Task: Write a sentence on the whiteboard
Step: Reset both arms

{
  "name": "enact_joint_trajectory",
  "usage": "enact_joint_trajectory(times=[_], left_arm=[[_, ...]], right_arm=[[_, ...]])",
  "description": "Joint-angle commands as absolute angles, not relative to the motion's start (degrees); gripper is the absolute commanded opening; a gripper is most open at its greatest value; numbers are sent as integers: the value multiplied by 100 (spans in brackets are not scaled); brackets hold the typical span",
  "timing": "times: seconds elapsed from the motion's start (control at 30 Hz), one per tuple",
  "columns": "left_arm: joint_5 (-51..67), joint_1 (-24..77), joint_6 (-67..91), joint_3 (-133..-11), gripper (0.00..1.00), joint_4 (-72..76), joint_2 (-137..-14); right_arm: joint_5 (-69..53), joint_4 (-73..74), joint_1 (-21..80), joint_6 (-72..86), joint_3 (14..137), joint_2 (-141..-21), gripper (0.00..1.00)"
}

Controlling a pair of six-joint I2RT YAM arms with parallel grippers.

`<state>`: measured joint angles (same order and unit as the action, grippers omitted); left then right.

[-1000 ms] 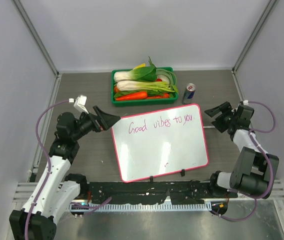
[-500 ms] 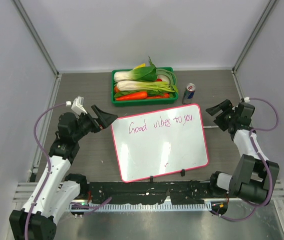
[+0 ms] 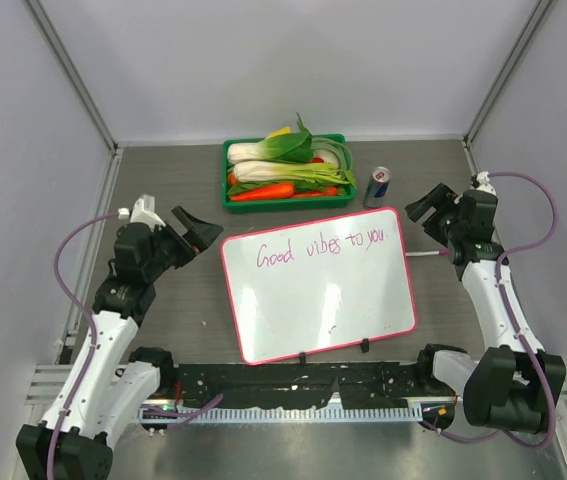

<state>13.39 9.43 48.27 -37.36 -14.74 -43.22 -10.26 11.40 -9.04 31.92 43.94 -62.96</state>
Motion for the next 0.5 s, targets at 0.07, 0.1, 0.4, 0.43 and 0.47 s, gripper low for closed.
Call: enact_joint_trajectory(times=[0.07,0.1,0.4,0.43,0.47], left_arm=[[1187,967,5272,-4543,100,-1818,-4149],[1108,967,5334,-4674,100,-1967,-4114],[869,975,5774,-5510,100,-2690,-3911],[914,976,5818,-5528,100,-2681,-3885],[914,967,5792,-5546,100,-2646,-3859]], right_arm=[[-721,1318,-870,2980,4623,-5951,81],[-721,1318,-870,2979,4597,-5898,80],[-791,1459,-879,2856,4711,-5844,81],[-808,1468,-870,2856,4746,-5862,81],[-843,1468,-861,2865,4746,-5888,81]])
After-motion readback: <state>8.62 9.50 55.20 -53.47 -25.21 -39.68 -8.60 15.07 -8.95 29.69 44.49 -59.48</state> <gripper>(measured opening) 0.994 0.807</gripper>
